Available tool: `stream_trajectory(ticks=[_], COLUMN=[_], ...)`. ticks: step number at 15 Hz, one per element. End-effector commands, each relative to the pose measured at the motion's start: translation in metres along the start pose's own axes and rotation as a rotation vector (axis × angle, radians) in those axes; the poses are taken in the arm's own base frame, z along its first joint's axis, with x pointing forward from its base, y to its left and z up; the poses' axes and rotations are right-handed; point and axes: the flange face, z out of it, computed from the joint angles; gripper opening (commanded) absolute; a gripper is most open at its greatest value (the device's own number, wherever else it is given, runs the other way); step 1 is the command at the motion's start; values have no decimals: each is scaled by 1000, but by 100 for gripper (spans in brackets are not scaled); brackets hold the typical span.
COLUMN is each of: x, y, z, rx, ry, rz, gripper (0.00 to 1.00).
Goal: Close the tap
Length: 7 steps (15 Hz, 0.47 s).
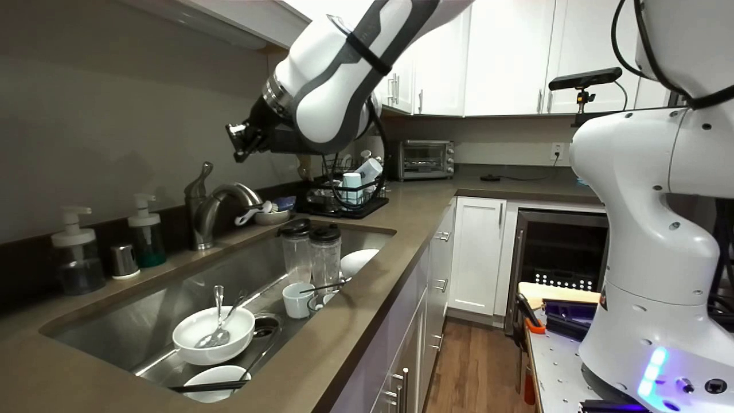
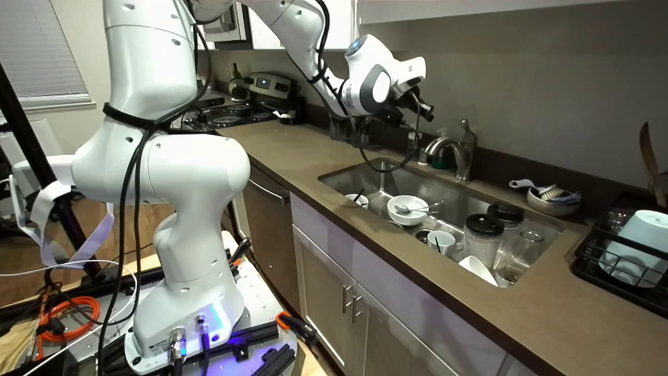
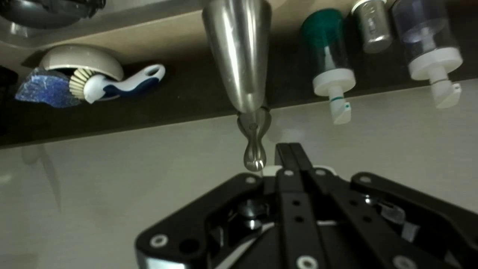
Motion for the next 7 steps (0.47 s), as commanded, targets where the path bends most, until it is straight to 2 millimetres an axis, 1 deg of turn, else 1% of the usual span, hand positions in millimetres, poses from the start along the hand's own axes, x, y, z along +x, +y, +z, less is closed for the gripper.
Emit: stream_trajectory(ticks=[1, 7], x=[-8, -4], y=[-2, -12], z=[-25, -31], rx=[51, 11], ry=[-134, -286], rz=[26, 40], gripper=[0, 0])
